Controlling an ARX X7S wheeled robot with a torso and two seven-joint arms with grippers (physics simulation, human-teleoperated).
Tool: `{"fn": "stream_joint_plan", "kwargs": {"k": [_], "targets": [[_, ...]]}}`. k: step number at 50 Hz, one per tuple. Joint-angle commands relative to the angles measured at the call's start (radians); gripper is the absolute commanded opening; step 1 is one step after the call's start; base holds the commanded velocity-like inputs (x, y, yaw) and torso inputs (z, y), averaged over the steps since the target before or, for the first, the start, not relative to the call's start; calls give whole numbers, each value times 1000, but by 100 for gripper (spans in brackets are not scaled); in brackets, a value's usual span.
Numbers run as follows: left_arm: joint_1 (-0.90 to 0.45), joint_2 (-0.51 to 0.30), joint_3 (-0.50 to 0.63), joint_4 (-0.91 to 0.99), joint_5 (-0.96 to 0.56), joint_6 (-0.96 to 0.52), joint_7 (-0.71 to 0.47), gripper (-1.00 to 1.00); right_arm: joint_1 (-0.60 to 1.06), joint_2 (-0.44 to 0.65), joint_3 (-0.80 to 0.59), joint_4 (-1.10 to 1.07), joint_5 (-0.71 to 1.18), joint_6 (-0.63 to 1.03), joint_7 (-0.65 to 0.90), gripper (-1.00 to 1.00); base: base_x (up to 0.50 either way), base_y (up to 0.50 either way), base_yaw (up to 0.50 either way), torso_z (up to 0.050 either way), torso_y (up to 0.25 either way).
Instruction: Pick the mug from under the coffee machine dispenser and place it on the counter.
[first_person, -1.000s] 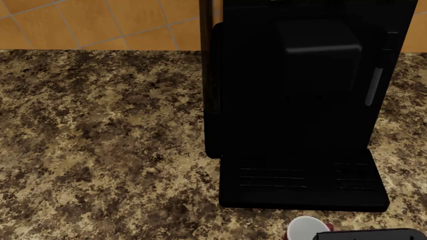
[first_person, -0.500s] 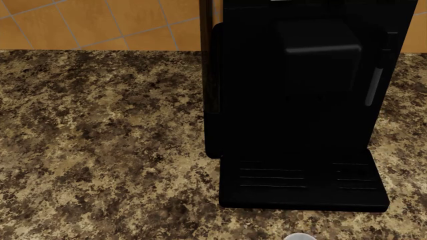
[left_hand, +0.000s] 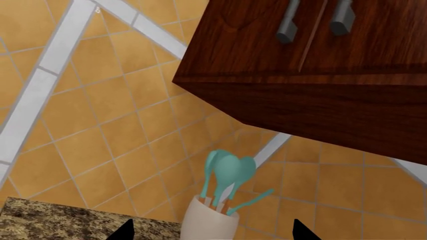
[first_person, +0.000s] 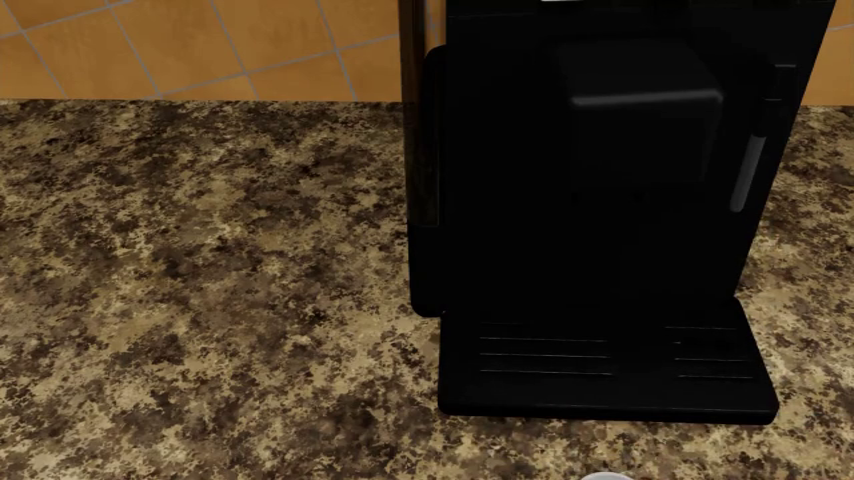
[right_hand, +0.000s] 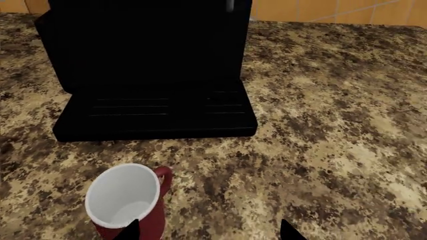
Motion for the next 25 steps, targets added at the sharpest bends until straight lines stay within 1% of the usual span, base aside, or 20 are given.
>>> {"fn": "stream_joint_plan", "kwargs": {"k": [1, 2, 3, 5, 6, 7, 8, 10, 11, 14, 15, 16, 19, 25], "targets": [[2, -3, -1, 2, -4, 1, -7, 100, -255, 209, 852, -60, 686, 59, 241, 100, 0, 0, 0, 0, 0], [0, -3, 0, 2, -3, -2, -8, 100, -299, 236, 937, -60, 725, 38, 241, 100, 0, 0, 0, 0, 0], [1, -3, -1, 2, -4, -2, -8, 100, -373, 289, 1061, -60, 793, -11, 241, 100, 0, 0, 0, 0, 0], [2, -4, 1, -1, -4, 3, -8, 100, -489, 338, 1255, -60, 875, -54, 241, 100, 0, 0, 0, 0, 0], [2, -3, 0, -2, -6, 4, -8, 100, -595, 379, 1391, -60, 909, -74, 241, 100, 0, 0, 0, 0, 0], [1, -3, 0, -1, -7, 2, -8, 100, -659, 393, 1483, -60, 936, -103, 241, 100, 0, 0, 0, 0, 0], [0, -4, 0, 2, -7, -1, -9, 100, -809, 413, 1633, -60, 972, -142, 241, 100, 0, 0, 0, 0, 0], [0, -5, 2, 2, -8, -1, -9, 100, -815, 381, 1756, -60, 989, -107, 241, 100, 0, 0, 0, 0, 0], [0, -5, 1, 2, -9, -1, -9, 100, -815, 380, 1766, -60, 994, -100, 241, 100, 0, 0, 0, 0, 0], [-1, -5, 2, 2, -10, -1, -11, 100, -815, 350, 1863, -27, 1016, -52, 241, 100, 0, 0, 0, 0, 0], [-1, -6, 3, 3, -9, -1, -12, 100, -815, 342, 1871, -16, 1008, -24, 241, 100, 0, 0, 0, 0, 0], [2, -6, 3, 0, -9, 5, -11, 100, -815, 353, 1899, -5, 1021, -32, 241, 100, 0, 0, 0, 0, 0], [3, -8, 4, -1, -9, 7, -11, 100, -815, 363, 1906, -7, 1011, -27, 241, 100, 0, 0, 0, 0, 0], [2, -11, 10, 2, -9, 2, -12, 100, -815, 384, 1899, -24, 1016, -75, 241, 100, 0, 0, 0, 0, 0]]}}
